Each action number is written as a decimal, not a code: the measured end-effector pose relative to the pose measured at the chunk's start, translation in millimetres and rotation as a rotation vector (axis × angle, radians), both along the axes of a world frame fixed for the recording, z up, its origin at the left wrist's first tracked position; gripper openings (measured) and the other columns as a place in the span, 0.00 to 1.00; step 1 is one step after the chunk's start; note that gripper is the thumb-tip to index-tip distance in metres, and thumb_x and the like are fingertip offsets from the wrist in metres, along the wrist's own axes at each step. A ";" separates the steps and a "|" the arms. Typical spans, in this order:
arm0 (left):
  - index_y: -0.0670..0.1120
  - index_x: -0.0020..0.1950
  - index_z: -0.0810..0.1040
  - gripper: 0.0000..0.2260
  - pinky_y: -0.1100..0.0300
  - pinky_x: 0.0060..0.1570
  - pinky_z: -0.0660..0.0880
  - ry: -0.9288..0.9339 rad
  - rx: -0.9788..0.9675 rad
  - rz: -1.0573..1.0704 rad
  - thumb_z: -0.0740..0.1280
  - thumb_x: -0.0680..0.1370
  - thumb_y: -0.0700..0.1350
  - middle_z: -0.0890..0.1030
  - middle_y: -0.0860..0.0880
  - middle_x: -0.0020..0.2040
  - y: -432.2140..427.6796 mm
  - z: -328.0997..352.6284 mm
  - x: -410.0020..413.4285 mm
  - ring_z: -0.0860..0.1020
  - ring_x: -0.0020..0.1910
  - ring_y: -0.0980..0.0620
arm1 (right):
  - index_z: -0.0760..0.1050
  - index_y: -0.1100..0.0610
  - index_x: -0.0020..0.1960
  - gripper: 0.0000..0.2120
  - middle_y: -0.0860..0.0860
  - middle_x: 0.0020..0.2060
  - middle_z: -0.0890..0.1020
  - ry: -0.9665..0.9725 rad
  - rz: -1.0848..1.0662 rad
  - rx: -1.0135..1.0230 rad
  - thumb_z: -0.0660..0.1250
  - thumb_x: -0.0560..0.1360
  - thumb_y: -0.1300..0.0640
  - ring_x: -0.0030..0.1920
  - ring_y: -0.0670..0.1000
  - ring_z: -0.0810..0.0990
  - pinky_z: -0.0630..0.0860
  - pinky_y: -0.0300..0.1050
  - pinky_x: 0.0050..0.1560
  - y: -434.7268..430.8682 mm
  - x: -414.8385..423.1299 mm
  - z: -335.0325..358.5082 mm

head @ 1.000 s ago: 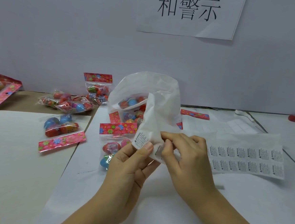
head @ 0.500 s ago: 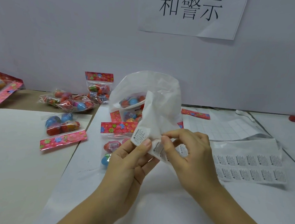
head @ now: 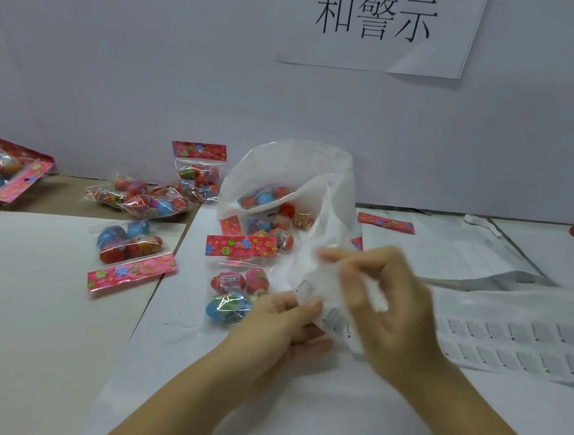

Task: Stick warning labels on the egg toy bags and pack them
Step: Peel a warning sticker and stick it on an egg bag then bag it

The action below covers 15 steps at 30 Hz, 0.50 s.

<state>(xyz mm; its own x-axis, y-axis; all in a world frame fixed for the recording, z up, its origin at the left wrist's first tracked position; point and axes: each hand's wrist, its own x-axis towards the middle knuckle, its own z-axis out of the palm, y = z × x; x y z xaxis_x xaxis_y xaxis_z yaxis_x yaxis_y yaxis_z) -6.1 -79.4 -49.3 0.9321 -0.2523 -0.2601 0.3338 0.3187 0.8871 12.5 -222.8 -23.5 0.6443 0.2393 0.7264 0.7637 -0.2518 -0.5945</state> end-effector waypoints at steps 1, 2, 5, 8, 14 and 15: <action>0.47 0.41 0.85 0.12 0.59 0.45 0.81 -0.007 0.021 -0.107 0.64 0.79 0.37 0.85 0.46 0.44 0.6 0.5 -1.1 0.83 0.43 0.52 | 0.74 0.52 0.51 0.07 0.43 0.53 0.83 -0.036 0.101 -0.122 0.60 0.81 0.51 0.55 0.44 0.82 0.76 0.37 0.55 5.2 -4.9 -4.7; 0.49 0.41 0.86 0.14 0.60 0.46 0.80 -0.015 0.052 -0.204 0.63 0.77 0.36 0.85 0.48 0.44 2.4 2.0 -2.7 0.83 0.45 0.54 | 0.76 0.57 0.52 0.13 0.48 0.54 0.83 -0.054 0.161 -0.240 0.57 0.82 0.50 0.55 0.47 0.82 0.77 0.41 0.54 9.5 -7.4 -9.9; 0.47 0.45 0.85 0.09 0.58 0.50 0.81 0.002 0.163 -0.285 0.65 0.76 0.38 0.83 0.46 0.48 16.9 5.1 -0.9 0.82 0.48 0.52 | 0.77 0.61 0.51 0.20 0.54 0.45 0.85 -0.018 -0.002 -0.452 0.55 0.81 0.46 0.44 0.55 0.84 0.79 0.51 0.42 11.1 -1.0 -14.4; 0.41 0.51 0.83 0.07 0.57 0.44 0.82 0.012 0.332 -0.166 0.67 0.79 0.43 0.86 0.44 0.49 28.5 13.9 0.9 0.85 0.47 0.45 | 0.76 0.60 0.48 0.15 0.56 0.37 0.84 0.000 -0.311 -0.445 0.60 0.80 0.49 0.38 0.60 0.83 0.78 0.54 0.35 -1.4 12.0 -15.7; 0.57 0.52 0.83 0.11 0.61 0.34 0.80 -0.454 0.399 0.316 0.69 0.75 0.43 0.86 0.56 0.47 16.8 28.9 -10.5 0.85 0.42 0.51 | 0.77 0.58 0.40 0.07 0.50 0.32 0.82 0.007 -0.470 -0.239 0.71 0.74 0.57 0.34 0.50 0.82 0.79 0.51 0.32 2.3 6.6 -11.8; 0.58 0.53 0.83 0.11 0.61 0.34 0.80 -0.480 0.393 0.309 0.69 0.75 0.44 0.85 0.57 0.47 15.4 26.4 -12.5 0.85 0.42 0.51 | 0.78 0.58 0.40 0.07 0.48 0.32 0.82 -0.004 -0.461 -0.210 0.70 0.73 0.56 0.33 0.48 0.81 0.79 0.50 0.32 4.8 3.6 -11.8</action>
<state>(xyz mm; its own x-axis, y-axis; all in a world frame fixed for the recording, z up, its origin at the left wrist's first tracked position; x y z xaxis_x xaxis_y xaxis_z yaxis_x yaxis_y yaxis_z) -18.6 -64.1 -22.9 0.9809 0.0717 0.1809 -0.1785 -0.0395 0.9832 16.2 -218.0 -35.3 0.7149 0.0719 0.6955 0.5467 -0.6775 -0.4920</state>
